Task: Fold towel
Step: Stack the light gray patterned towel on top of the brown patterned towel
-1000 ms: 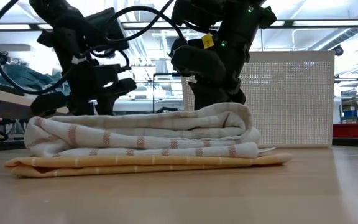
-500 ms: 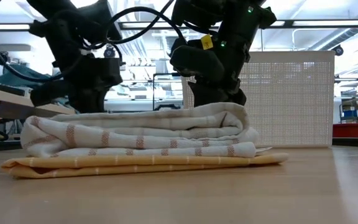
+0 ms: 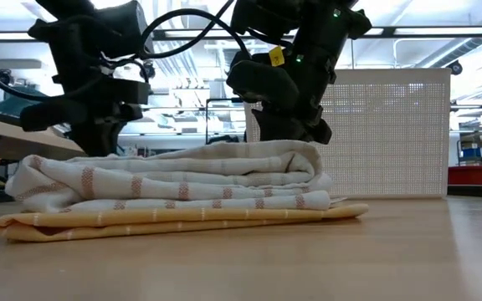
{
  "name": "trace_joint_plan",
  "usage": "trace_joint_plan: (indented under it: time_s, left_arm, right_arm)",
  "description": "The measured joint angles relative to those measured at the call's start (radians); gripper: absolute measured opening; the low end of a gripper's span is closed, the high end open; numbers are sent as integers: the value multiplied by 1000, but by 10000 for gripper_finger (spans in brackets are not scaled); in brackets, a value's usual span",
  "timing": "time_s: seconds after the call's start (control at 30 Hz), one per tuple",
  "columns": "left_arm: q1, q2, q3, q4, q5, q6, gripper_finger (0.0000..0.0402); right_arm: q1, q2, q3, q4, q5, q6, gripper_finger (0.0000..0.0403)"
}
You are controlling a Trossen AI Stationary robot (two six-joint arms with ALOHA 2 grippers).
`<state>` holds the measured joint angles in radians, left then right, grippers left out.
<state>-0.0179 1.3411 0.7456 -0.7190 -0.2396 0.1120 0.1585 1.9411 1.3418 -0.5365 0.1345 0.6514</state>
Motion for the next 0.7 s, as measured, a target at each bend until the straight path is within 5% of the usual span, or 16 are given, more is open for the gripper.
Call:
trace_joint_plan:
  time_s: [0.27,0.6,0.7]
  left_arm:
    - [-2,-7,40,1,105,17,12]
    - [-7,-33,128,-194,22,6,115]
    - [-8,-59,138,-220,130,-60,136]
  right_arm:
    - [1,0,-2,-13,-10,6,0]
    - [1,0,-2,-8,-8,4,0]
    - [1,-2,-1,-6,-4,4,0]
